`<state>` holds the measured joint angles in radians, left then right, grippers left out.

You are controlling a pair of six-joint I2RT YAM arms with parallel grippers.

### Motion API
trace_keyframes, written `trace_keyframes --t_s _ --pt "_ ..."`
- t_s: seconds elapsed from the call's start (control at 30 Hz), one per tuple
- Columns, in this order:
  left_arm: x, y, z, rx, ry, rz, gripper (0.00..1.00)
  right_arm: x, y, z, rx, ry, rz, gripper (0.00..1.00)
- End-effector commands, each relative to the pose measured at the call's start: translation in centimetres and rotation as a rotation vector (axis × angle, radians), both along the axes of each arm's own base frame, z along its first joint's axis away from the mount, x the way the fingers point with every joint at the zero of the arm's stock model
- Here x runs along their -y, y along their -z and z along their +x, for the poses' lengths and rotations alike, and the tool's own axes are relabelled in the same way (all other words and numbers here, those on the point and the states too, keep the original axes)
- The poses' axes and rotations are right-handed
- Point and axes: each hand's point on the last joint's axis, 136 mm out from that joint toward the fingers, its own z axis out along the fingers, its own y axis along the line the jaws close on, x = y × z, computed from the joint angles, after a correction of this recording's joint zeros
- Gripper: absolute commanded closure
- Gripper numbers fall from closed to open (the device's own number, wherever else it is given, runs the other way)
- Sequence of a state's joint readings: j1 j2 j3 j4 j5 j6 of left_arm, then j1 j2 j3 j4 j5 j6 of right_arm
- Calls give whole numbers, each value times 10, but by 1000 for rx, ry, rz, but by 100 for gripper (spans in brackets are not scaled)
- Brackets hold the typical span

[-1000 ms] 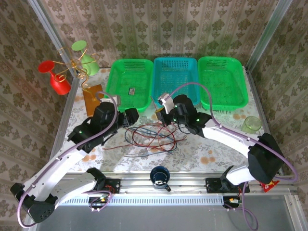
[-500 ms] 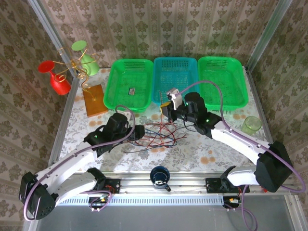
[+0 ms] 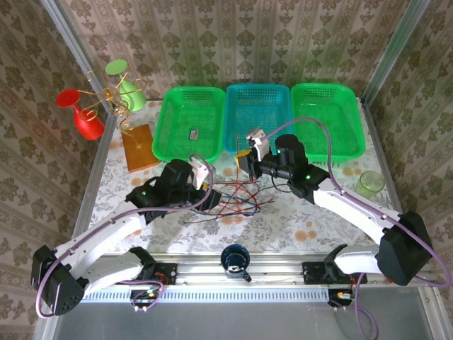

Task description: Untangle the cables

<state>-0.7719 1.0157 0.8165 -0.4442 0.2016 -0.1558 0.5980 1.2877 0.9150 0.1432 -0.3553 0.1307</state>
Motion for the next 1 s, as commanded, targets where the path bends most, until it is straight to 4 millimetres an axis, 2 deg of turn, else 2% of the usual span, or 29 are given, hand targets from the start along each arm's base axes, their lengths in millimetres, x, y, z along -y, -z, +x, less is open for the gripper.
trace_keyframes --t_s 0.0,0.17,0.33,0.6,0.73,0.97 --pt "0 -5 -20 54 234 115 35 1 -33 -7 89 -34 60 100" --pt "6 1 -45 68 523 181 34 6 -34 -11 93 -24 62 100" --pt "11 11 -42 151 648 166 31 10 -33 -17 115 -34 56 100" --pt "8 46 -18 220 724 226 31 16 -39 -27 150 -47 58 100" --pt "11 55 -11 210 733 168 31 19 -46 -31 172 -50 83 100" --pt "5 86 8 209 761 310 33 20 -47 -33 169 -59 83 100"
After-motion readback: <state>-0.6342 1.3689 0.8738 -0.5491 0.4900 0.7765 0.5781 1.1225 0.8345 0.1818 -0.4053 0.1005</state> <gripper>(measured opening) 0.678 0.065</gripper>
